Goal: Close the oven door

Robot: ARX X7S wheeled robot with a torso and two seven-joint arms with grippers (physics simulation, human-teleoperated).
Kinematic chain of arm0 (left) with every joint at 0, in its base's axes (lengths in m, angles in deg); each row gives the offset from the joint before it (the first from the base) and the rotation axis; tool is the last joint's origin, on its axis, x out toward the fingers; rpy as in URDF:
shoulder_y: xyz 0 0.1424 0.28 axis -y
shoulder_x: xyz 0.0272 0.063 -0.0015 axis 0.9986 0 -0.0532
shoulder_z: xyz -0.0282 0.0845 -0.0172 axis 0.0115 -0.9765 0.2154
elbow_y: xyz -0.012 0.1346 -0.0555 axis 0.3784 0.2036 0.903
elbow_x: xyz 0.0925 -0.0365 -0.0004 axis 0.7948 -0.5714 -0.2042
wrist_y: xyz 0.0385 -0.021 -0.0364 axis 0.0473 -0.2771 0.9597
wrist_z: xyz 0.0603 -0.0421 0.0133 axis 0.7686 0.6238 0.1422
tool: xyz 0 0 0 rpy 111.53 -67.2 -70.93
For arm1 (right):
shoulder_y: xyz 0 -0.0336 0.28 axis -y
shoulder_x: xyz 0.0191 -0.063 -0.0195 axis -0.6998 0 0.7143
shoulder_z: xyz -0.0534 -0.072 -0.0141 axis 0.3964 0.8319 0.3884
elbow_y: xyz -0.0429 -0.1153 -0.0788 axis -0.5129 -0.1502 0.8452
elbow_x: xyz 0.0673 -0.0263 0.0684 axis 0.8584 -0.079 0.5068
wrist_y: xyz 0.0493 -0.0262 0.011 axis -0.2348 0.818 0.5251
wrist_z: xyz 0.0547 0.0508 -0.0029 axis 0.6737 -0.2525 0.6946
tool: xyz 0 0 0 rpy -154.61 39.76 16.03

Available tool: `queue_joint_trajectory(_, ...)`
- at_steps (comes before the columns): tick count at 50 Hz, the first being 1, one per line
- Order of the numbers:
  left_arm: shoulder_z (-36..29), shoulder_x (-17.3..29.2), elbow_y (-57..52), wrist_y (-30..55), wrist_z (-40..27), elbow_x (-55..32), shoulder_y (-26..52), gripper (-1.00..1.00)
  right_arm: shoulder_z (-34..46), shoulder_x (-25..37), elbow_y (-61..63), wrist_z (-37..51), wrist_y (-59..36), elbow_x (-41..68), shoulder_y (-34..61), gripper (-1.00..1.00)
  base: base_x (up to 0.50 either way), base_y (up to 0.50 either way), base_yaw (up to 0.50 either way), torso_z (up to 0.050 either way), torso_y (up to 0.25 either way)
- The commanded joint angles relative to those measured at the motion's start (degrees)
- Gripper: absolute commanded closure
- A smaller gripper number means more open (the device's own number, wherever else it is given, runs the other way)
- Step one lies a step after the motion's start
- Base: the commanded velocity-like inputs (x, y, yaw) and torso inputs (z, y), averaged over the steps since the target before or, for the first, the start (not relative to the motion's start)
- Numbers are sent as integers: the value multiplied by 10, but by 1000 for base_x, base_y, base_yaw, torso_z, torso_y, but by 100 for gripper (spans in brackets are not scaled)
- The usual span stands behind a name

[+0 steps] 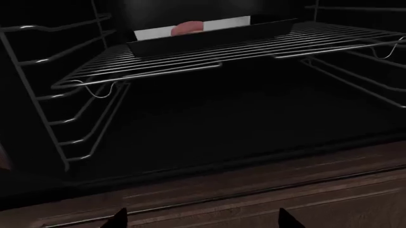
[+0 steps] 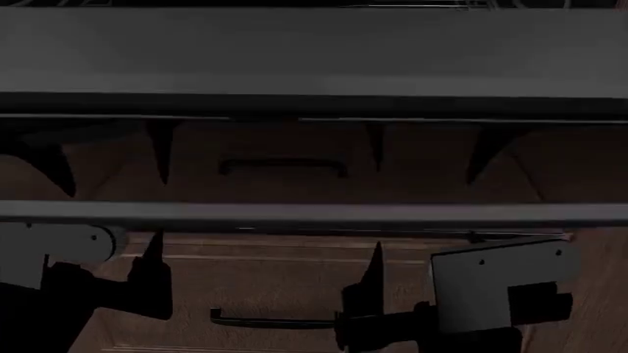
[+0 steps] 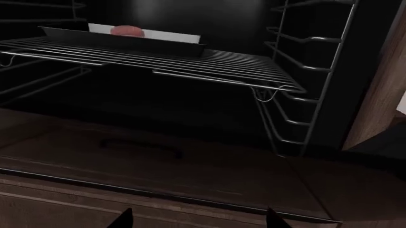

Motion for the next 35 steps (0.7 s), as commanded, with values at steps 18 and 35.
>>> queue_joint_trajectory(18,-22,-39,56,13,-7,6,105,-100,35,-1,-89,-27,-29,-27,141,-100,0,0,0,0,0)
queue_joint_trajectory(35,-46,-68,166,-24,0,38,163,-100,48,-8,-174,-60,-1,-51,191,-100,0,0,0,0,0)
